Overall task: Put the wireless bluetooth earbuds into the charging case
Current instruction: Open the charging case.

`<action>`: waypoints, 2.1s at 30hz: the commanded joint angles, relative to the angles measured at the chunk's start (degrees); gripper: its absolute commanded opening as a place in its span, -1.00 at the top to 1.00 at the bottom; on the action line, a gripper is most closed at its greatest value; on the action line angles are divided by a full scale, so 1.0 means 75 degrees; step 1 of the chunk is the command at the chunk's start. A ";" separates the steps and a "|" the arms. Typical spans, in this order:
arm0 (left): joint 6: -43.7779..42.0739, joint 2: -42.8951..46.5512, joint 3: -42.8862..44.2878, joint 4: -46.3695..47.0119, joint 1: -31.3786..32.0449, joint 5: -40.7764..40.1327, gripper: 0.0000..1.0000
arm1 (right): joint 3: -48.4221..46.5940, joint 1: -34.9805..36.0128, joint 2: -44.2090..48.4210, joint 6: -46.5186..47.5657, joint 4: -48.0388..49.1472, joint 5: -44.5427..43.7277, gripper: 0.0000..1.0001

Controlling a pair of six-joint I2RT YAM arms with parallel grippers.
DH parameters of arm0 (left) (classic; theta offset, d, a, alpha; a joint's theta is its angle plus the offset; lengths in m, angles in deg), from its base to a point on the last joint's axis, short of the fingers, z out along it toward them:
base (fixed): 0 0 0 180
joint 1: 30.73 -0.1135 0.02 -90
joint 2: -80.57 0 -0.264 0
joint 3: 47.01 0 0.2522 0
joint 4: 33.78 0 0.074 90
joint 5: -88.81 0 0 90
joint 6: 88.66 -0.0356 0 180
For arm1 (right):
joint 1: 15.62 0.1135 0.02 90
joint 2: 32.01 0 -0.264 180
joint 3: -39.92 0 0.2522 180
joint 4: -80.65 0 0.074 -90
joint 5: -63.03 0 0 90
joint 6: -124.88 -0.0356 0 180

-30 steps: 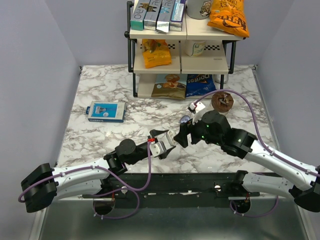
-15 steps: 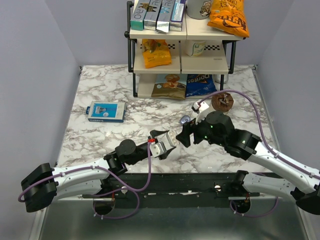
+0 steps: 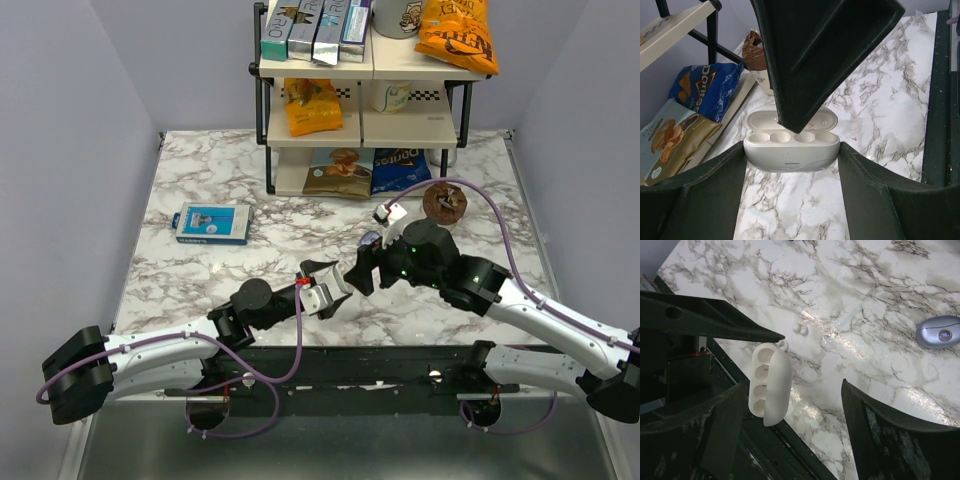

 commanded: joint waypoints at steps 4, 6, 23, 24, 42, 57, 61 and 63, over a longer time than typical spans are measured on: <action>-0.0069 0.0128 -0.0027 0.0297 0.0101 -0.0068 1.00 | -0.0053 -0.0028 -0.0206 -0.0158 -0.0117 -0.0393 -0.68; -0.0069 0.0140 -0.0039 0.0297 0.0101 -0.0068 1.00 | -0.0053 -0.0028 -0.0159 -0.0158 -0.0140 -0.0498 -0.68; -0.0128 0.0245 -0.0062 0.0251 0.0136 -0.0138 1.00 | 0.0123 -0.0146 0.0192 -0.0182 -0.0387 -0.0850 -0.68; -0.0116 0.0234 -0.0062 0.0250 0.0136 -0.0127 1.00 | 0.0134 -0.0157 0.0192 -0.0182 -0.0398 -0.0850 -0.68; -0.0104 0.0187 0.0032 0.0379 0.0159 -0.0091 1.00 | 0.0252 -0.0181 0.0028 0.0006 0.0387 0.0907 -0.28; -0.0081 0.0164 -0.0073 0.0532 0.0148 -0.0185 1.00 | 0.0322 -0.0169 0.0052 0.0029 0.0480 0.1072 0.49; -0.0046 0.0105 -0.0050 0.0532 0.0159 -0.0232 1.00 | 0.0345 -0.0158 0.0180 0.0146 0.0516 0.1153 0.77; 0.0012 0.0035 0.0054 0.0415 0.0159 -0.0348 1.00 | 0.0334 -0.0169 0.0227 0.0205 0.0527 0.1154 0.99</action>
